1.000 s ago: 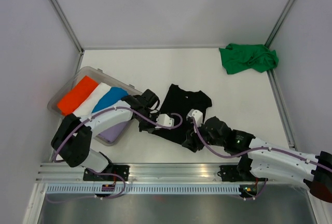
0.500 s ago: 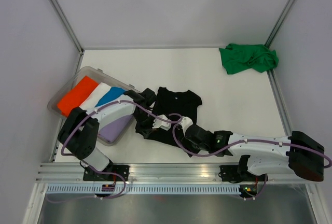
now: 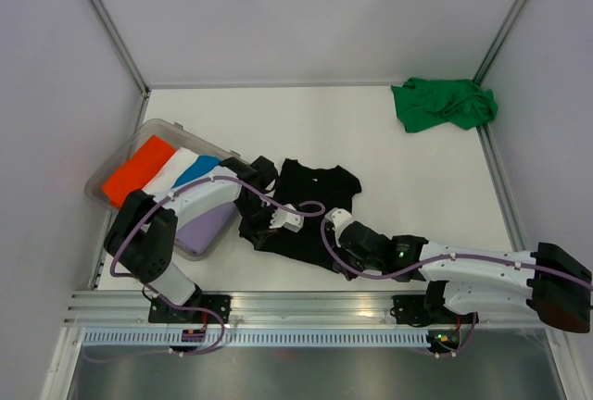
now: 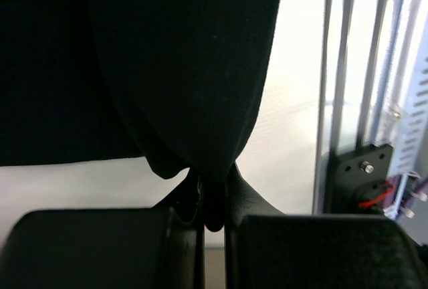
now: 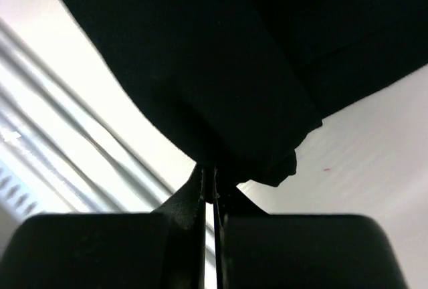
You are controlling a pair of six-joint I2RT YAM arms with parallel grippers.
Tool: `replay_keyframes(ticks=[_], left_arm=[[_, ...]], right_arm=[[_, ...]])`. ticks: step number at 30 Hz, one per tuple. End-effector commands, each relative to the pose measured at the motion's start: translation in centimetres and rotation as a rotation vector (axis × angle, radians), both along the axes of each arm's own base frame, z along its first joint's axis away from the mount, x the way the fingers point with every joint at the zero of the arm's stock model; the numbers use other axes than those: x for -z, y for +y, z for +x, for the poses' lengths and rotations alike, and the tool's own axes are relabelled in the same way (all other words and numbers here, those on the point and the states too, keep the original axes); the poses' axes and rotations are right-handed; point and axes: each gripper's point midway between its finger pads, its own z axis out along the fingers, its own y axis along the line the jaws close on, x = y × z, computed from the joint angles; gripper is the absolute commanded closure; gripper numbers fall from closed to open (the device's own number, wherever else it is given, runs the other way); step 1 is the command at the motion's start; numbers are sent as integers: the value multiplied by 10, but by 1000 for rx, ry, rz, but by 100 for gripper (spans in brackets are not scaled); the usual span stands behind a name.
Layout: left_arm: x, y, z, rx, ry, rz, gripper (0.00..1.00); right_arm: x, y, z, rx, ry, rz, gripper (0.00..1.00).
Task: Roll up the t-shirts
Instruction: Roll the tshirt
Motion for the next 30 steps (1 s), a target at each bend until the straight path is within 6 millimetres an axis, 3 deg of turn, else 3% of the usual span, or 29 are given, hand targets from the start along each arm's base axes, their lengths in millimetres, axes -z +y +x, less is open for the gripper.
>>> replay_keyframes(ticks=[1, 2, 4, 6, 8, 11, 15, 18, 22, 23, 24, 30], left_arm=[[-26, -4, -16, 75, 73, -65, 98], [-29, -1, -21, 106, 91, -65, 98], [-33, 5, -28, 134, 122, -49, 95], [-29, 8, -24, 124, 111, -23, 77], [-24, 3, -14, 79, 75, -16, 56], [-26, -7, -12, 28, 69, -58, 47], [-28, -17, -13, -54, 74, -106, 46], [-26, -22, -18, -101, 119, -111, 49], [-14, -25, -4, -204, 143, -54, 93], [-11, -25, 5, -225, 131, -44, 97], [-13, -28, 16, -266, 124, -43, 98], [14, -34, 47, -372, 128, 60, 98]], right_arm=[[-21, 17, -30, -54, 135, 174, 100], [-31, 27, -50, -131, 218, 251, 100], [-34, 25, -62, -135, 292, 293, 100], [-39, 21, -70, -177, 364, 330, 100], [-43, 21, -69, -201, 387, 369, 100], [-49, 20, -59, -193, 429, 417, 100], [-50, 18, -46, -156, 435, 433, 100], [-43, 14, -44, -128, 489, 436, 100], [-34, 4, -36, -83, 540, 425, 100], [-31, 2, -32, -66, 541, 418, 100], [-31, -2, -22, -34, 526, 420, 99], [-28, -19, 24, 135, 412, 437, 61]])
